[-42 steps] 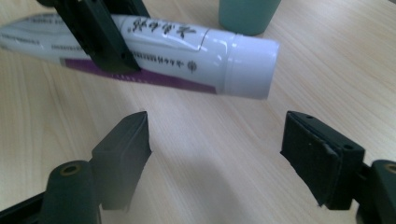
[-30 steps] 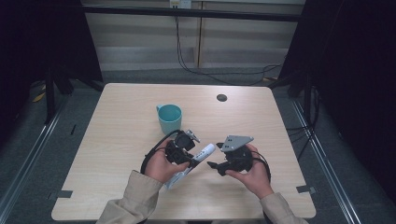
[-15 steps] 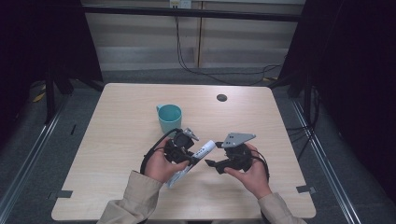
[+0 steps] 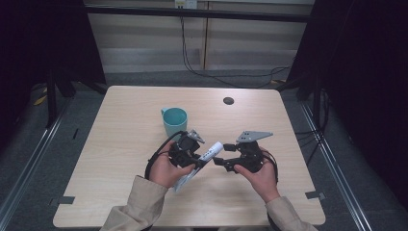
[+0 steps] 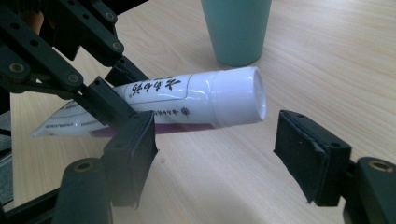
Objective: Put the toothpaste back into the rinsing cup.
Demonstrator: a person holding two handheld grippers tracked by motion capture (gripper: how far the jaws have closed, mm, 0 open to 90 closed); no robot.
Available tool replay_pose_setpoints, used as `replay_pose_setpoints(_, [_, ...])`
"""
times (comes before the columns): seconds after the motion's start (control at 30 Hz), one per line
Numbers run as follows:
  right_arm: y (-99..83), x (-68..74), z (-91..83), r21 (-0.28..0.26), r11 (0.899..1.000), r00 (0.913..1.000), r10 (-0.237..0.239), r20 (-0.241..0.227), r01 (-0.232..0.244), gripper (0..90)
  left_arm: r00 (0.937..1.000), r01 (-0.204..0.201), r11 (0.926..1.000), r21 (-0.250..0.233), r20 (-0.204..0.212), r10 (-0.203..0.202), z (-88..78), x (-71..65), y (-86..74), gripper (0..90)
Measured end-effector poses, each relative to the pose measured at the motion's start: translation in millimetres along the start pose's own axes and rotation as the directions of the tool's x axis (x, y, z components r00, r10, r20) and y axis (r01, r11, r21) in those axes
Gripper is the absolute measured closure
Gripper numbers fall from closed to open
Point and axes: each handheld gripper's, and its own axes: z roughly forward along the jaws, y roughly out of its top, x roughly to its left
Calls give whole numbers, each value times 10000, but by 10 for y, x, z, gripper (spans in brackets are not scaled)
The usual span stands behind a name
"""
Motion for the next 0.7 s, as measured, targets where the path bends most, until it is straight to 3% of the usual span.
replay_pose_setpoints(0.3, [22, -1, 21, -142, 9994, 9995, 327, 44, -326, 290, 10000, -4, 9999, -158, 2, 4, 0, -32, 24, 748])
replay_pose_setpoints(0.7, [31, -21, 32, -547, 9932, 9944, 1014, -308, -1030, 316, 9999, 92, 9989, -463, -91, -96, -2, -45, 23, 748])
